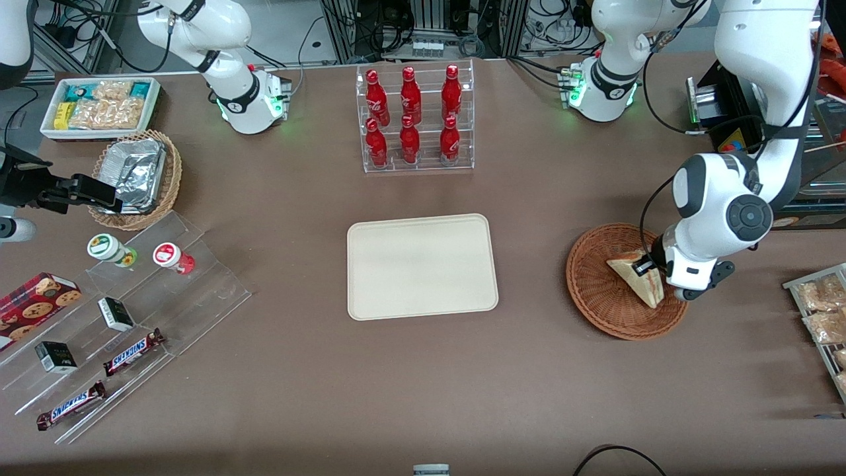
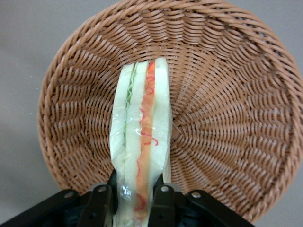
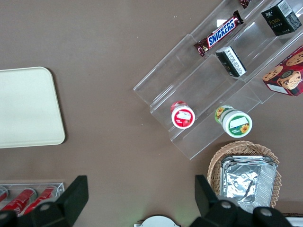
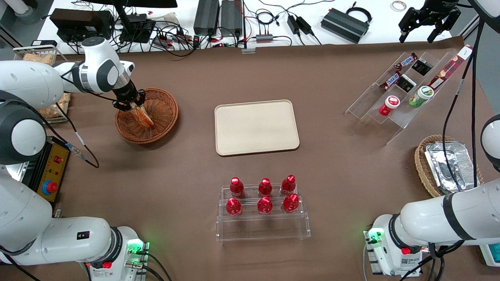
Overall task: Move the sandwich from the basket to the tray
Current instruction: 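Lower the left gripper and close it on the wrapped sandwich, then lift the sandwich and carry it with the left gripper over the tray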
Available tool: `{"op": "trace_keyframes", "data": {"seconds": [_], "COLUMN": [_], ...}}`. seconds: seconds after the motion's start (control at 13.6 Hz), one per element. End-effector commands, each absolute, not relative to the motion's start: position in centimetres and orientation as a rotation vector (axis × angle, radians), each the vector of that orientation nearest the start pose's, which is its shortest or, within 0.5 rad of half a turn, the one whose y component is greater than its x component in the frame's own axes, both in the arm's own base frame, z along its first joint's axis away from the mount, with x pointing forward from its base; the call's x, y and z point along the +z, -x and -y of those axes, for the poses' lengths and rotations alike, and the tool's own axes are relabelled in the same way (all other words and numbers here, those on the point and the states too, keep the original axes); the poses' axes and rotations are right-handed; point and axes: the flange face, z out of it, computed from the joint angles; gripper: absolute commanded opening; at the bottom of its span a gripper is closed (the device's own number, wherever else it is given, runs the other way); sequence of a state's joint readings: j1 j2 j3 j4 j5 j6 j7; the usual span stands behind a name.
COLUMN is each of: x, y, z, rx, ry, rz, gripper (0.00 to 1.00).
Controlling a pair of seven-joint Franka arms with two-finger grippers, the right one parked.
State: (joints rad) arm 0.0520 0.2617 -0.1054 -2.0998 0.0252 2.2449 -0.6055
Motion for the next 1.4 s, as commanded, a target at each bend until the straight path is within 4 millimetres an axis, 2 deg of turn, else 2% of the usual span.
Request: {"op": "trace_keyframes", "data": {"seconds": [0.0,0.15,0.51,0.88,1.32], "x": [31.9,33.1,34.8,34.4,32.9], "y": [-57.0,-57.4,-56.7,-54.7,-53.0], "z": [5.8,9.0,19.2,29.1,40.9], "rx": [0.171,0.166,0.129,0.121,0.089], "ry": [2.993,3.005,3.048,3.092,3.127], "rz": [0.74,0.678,0.495,0.286,0.184], "gripper": [0.0,0.0,0.0,0.0,0.0]}}
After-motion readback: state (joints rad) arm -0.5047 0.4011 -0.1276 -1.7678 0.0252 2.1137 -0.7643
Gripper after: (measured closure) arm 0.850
